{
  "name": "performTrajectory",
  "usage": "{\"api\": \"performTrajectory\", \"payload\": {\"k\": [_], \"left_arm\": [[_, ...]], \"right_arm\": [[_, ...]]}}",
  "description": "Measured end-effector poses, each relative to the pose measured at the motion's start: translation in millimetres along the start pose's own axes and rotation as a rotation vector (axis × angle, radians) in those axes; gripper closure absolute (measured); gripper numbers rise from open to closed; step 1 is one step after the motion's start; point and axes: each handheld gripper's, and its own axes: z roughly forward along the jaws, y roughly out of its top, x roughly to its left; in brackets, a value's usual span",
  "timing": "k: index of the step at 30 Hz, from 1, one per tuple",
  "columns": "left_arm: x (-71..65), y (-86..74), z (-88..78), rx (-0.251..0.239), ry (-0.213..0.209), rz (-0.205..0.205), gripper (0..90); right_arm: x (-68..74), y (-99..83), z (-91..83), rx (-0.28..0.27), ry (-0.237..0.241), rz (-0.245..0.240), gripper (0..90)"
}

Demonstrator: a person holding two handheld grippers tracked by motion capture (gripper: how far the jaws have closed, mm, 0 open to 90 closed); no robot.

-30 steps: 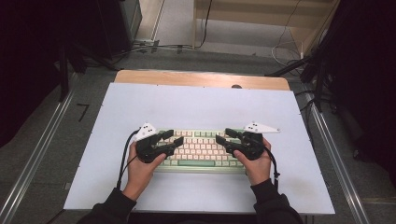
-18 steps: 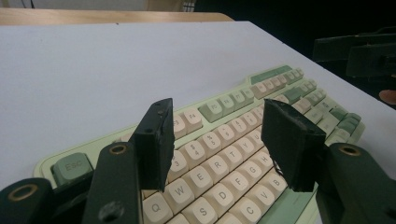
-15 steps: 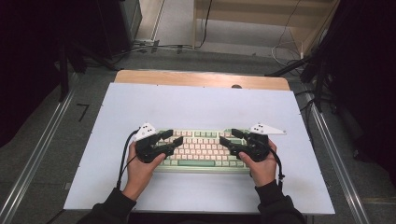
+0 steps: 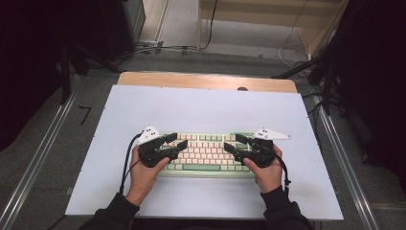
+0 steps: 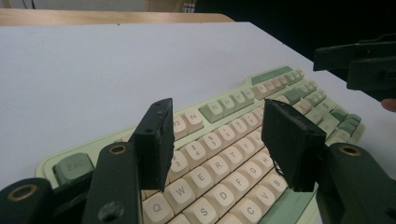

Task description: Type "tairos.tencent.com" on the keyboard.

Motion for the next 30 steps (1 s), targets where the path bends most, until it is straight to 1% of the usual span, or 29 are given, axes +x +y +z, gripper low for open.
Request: {"api": "performTrajectory", "payload": {"k": [3,5,7,9,11,13,16,21,30], "left_arm": [[0.0,0.0,0.0,0.0,0.0,0.001,45.0],[0.0,-0.1,0.1,0.0,0.0,0.0,45.0],[0.0,-0.2,0.3,0.002,-0.001,0.0,45.0],[0.0,-0.3,0.4,0.003,-0.001,0.001,45.0],[-0.1,-0.2,0.3,0.003,-0.001,0.001,45.0],[-0.1,-0.3,0.4,0.003,-0.001,0.001,45.1],[0.3,-0.3,0.4,0.008,0.0,0.004,45.1],[0.3,-0.5,0.6,0.007,0.0,0.002,45.1],[-0.1,-0.9,1.1,0.011,0.0,-0.002,45.1]], "right_arm": [[2.0,-1.0,1.6,0.007,0.017,-0.01,38.1],[3.6,-2.1,2.8,0.022,0.036,-0.016,48.5],[5.8,-3.4,5.0,0.037,0.065,-0.03,55.8],[8.3,-5.2,7.9,0.052,0.083,-0.041,67.9],[10.7,-7.3,10.1,0.058,0.093,-0.047,79.6],[12.9,-8.9,12.3,0.07,0.103,-0.057,86.7],[15.2,-10.4,15.4,0.085,0.108,-0.068,87.4],[17.2,-11.6,17.5,0.092,0.113,-0.082,87.4],[21.6,-15.9,25.0,0.122,0.115,-0.096,87.4]]}}
